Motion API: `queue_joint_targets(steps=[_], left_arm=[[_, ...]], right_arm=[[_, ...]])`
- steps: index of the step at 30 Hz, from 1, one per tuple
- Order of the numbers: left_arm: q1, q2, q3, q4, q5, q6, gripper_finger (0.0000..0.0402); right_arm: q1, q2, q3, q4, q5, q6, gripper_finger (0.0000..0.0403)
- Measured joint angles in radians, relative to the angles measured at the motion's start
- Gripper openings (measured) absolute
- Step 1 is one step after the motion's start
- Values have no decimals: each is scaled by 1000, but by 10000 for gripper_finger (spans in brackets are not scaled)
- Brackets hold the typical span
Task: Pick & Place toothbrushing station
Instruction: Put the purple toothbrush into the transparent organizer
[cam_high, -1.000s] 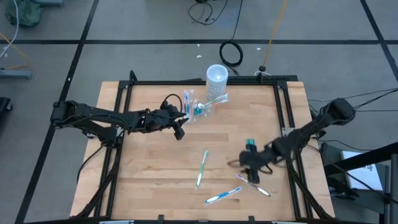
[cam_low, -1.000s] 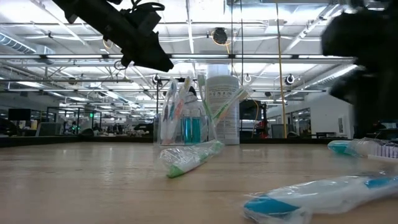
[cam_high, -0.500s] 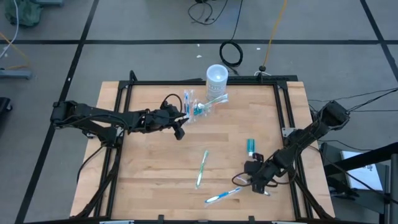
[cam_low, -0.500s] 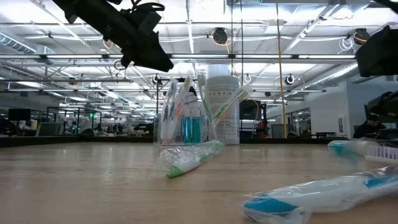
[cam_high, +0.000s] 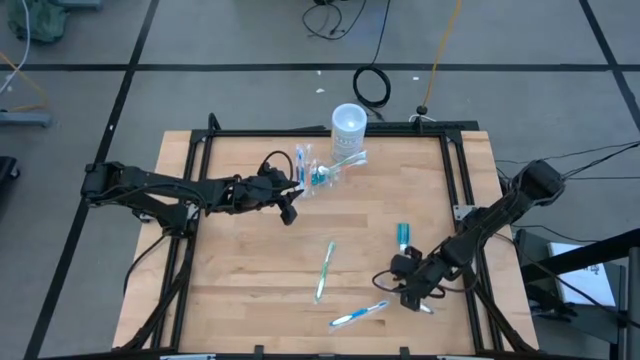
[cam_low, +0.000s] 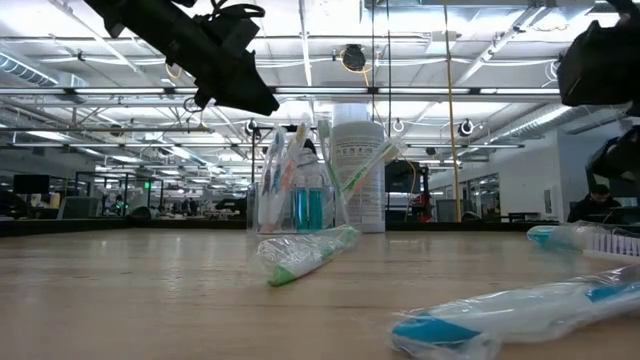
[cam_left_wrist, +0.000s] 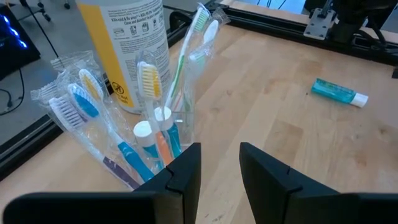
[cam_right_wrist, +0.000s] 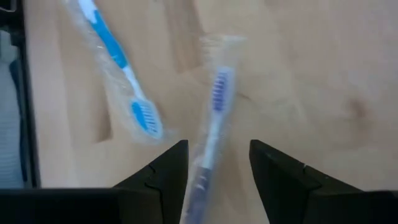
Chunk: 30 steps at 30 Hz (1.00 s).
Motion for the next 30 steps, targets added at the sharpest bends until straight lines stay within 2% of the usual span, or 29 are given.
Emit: queue_joint_targets(steps=[8, 14, 18, 24, 30], left_arm=[[0, 0, 0, 1, 0, 1, 118], [0, 0, 0, 5, 0, 0, 118], [0, 0, 0, 5, 0, -1, 118], [0, 0, 0, 8, 0, -1, 118], [0, 0, 0, 8, 0, -2, 118]], right_arm=[[11, 126, 3, 93, -56, -3, 164], [9, 127, 3, 100, -25, -72, 155], [10, 127, 1, 106, -19, -104, 113], [-4, 129, 1, 106, -11, -124, 16], [-10, 130, 1, 110, 1, -141, 15]])
